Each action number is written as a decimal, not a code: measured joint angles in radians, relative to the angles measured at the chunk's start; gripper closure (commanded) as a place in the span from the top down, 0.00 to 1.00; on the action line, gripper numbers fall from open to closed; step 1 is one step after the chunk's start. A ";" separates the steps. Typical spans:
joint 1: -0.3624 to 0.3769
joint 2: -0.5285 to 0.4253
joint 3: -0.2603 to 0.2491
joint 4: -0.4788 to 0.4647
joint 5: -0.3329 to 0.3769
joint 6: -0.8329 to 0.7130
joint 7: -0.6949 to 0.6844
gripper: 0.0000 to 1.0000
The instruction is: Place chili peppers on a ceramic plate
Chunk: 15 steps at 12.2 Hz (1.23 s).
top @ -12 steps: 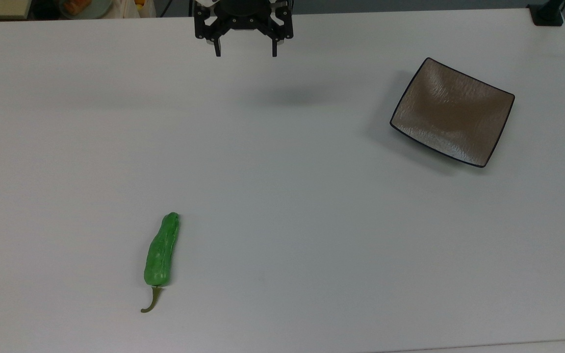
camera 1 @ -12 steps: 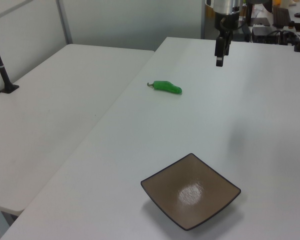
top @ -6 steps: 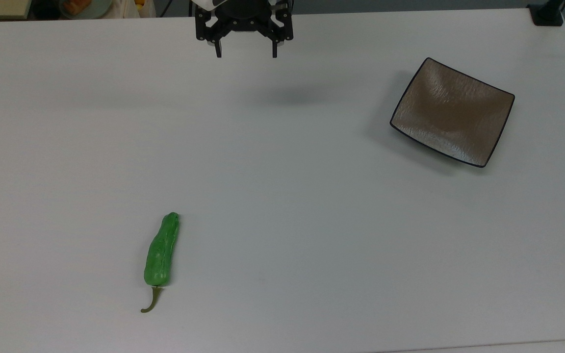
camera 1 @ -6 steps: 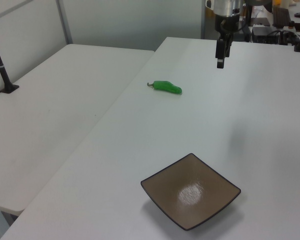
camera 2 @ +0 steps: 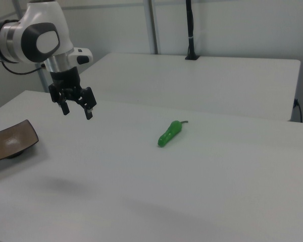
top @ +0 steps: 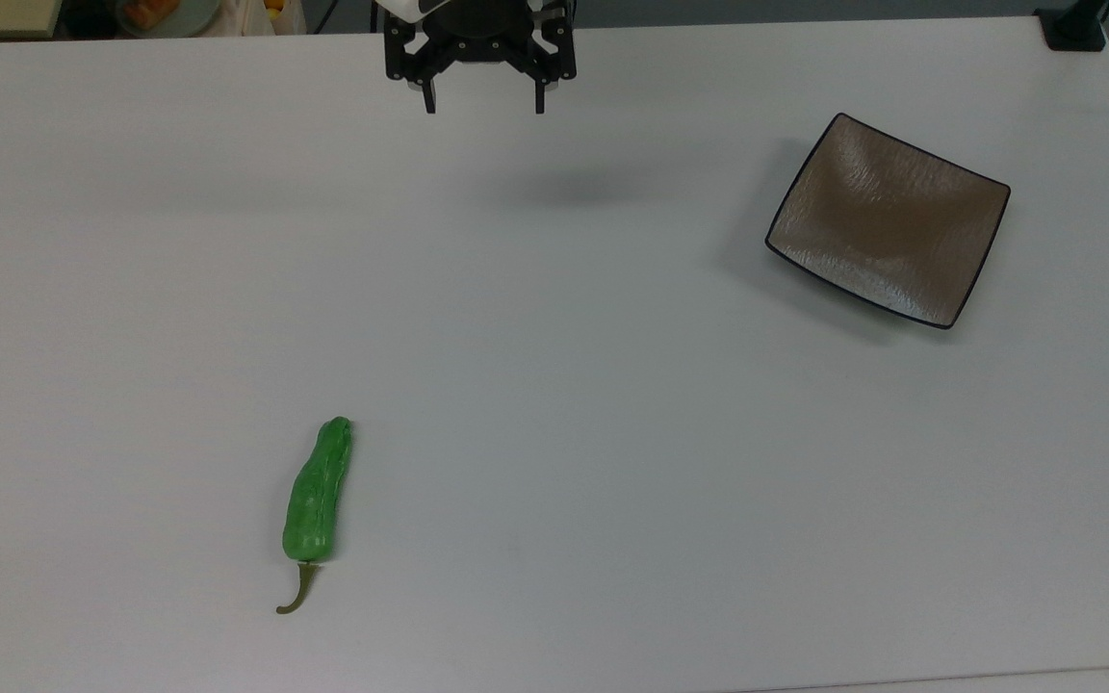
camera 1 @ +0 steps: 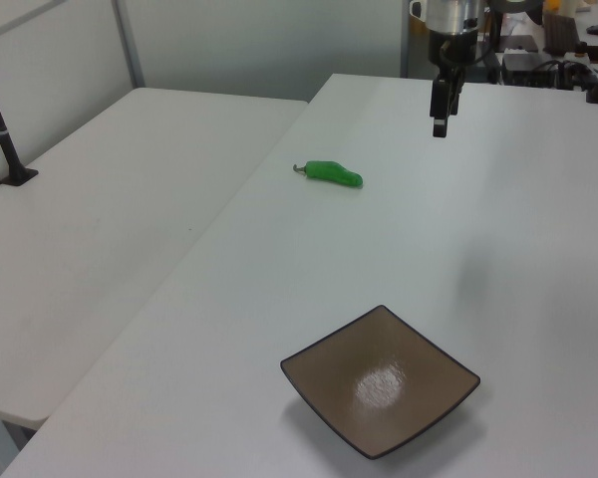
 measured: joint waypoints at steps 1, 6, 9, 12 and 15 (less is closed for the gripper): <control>0.000 0.000 0.000 0.000 0.000 0.000 0.000 1.00; -0.009 0.004 -0.001 0.000 -0.001 0.150 0.000 1.00; -0.049 0.038 -0.007 -0.002 -0.003 0.287 0.000 1.00; -0.093 0.136 -0.010 0.010 -0.035 0.435 0.000 1.00; -0.125 0.260 -0.011 0.056 -0.058 0.543 0.000 1.00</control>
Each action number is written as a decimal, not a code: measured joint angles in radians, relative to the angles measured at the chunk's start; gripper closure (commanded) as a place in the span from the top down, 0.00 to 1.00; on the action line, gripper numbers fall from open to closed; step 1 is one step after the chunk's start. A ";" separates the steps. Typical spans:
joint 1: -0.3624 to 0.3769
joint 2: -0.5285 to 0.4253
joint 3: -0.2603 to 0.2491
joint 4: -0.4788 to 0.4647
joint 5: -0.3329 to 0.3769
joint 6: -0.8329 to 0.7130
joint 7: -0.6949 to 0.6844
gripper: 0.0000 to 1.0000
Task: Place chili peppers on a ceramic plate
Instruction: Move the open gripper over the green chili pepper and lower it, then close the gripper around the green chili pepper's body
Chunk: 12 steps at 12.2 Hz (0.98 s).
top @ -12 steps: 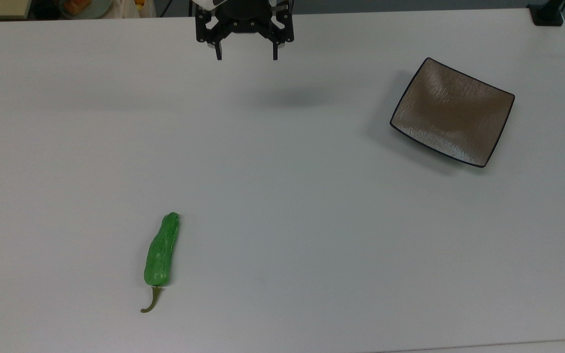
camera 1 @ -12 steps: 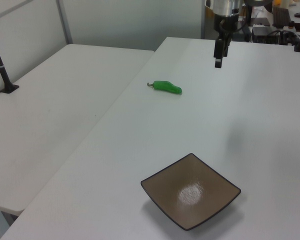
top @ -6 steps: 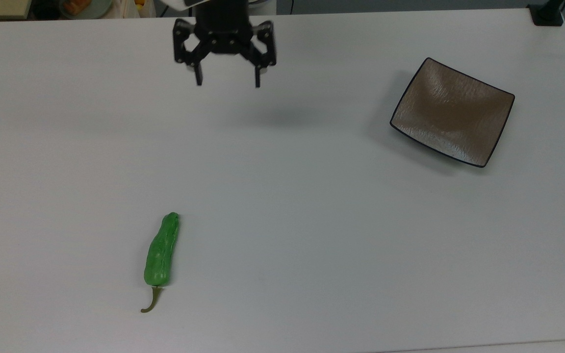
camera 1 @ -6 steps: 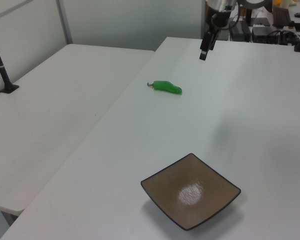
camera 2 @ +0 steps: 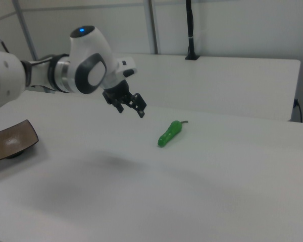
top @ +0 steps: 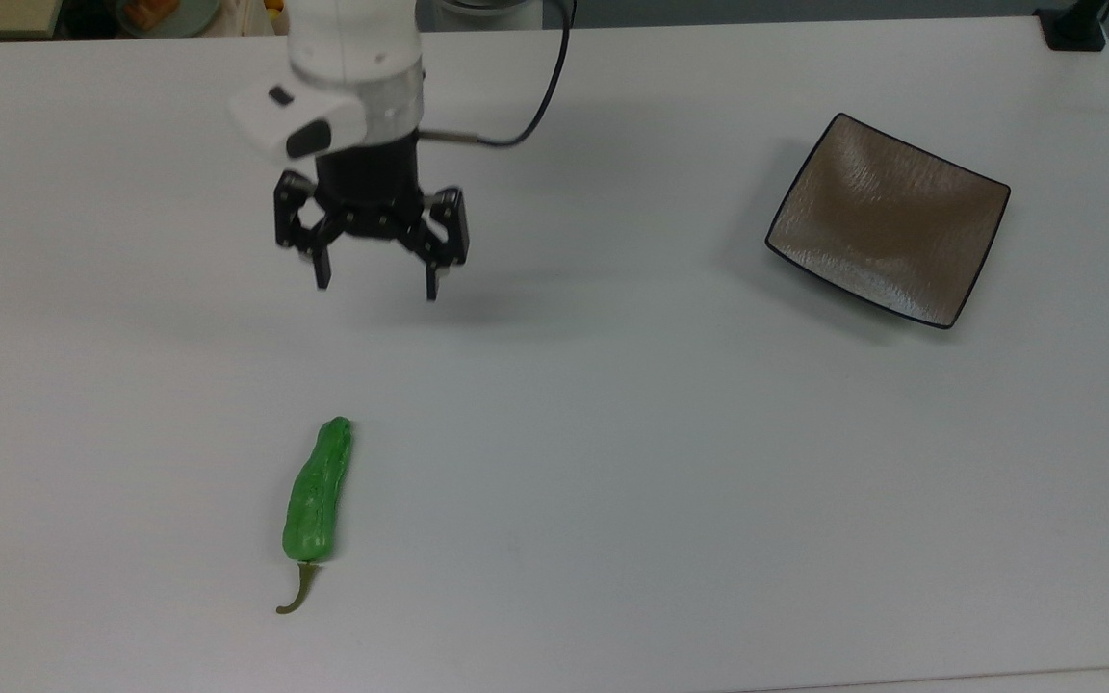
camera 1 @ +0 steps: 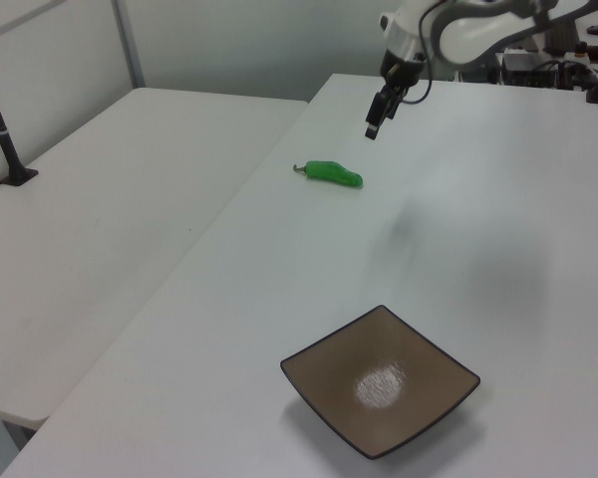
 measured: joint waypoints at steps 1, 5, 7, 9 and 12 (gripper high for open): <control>-0.012 0.041 0.000 0.025 -0.002 0.029 0.000 1.00; -0.063 0.172 -0.001 0.113 -0.003 0.159 0.005 1.00; -0.090 0.259 -0.002 0.177 -0.003 0.231 0.026 1.00; -0.101 0.346 -0.002 0.242 -0.003 0.302 0.055 1.00; -0.098 0.472 0.001 0.338 -0.003 0.383 0.142 1.00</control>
